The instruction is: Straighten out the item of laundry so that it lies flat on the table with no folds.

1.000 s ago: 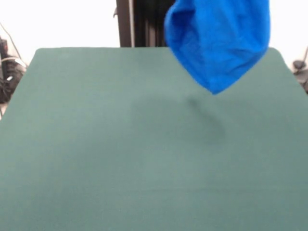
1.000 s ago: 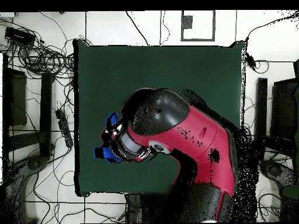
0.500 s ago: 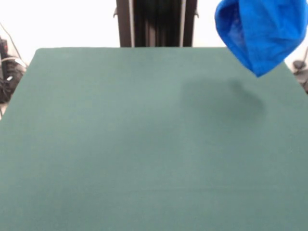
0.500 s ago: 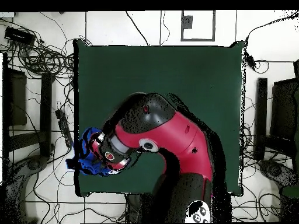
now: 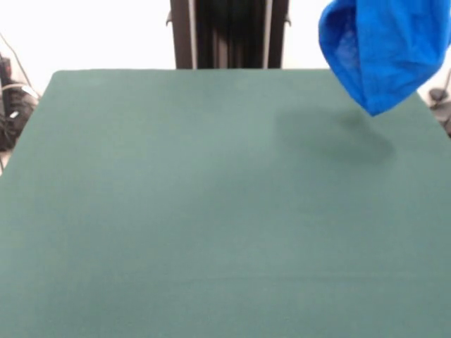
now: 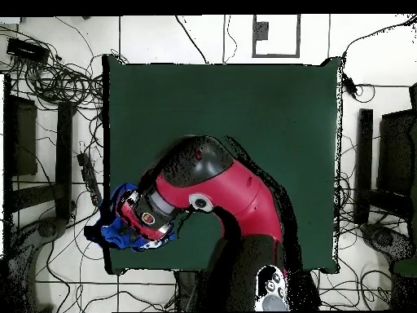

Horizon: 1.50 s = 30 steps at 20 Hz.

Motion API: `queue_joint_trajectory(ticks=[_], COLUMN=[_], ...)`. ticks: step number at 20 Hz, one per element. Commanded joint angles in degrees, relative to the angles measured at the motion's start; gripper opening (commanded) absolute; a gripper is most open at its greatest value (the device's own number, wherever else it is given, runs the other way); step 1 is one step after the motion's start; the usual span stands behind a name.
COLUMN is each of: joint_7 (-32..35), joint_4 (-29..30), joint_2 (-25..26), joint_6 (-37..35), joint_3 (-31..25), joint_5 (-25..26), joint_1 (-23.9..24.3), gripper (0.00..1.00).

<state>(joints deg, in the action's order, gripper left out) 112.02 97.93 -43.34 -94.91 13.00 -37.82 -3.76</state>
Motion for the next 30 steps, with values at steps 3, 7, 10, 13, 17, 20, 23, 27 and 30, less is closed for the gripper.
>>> queue_joint_trajectory(ticks=[3, 7, 10, 13, 17, 20, 23, 27, 30], joint_7=[-10.89, -1.92, 3.49, 5.15, 4.82, 3.99, 4.57, 5.74, 6.43], joint_4=[4.15, -0.8, -5.99, -8.96, -10.35, -13.01, -13.35, -13.87, -14.27], joint_2=[1.9, -1.05, -1.12, 1.25, 2.9, 4.09, 5.35, 5.84, 6.23], joint_6=[46.81, 62.74, 67.32, 71.79, 75.63, 78.65, 82.51, 83.38, 83.79], joint_3=[-4.74, 0.82, 7.33, 10.24, 9.72, 10.39, 11.41, 13.6, 14.45], joint_5=[10.65, 26.76, 34.6, 37.88, 39.68, 42.03, 44.29, 45.96, 46.38], joint_1=[-1.04, -4.51, -8.55, -9.2, -6.83, -5.06, -4.09, -5.64, -6.53], gripper=[0.0, 0.0, 0.0, 0.0, 0.0, 0.0, 0.0, 0.0, 0.0])
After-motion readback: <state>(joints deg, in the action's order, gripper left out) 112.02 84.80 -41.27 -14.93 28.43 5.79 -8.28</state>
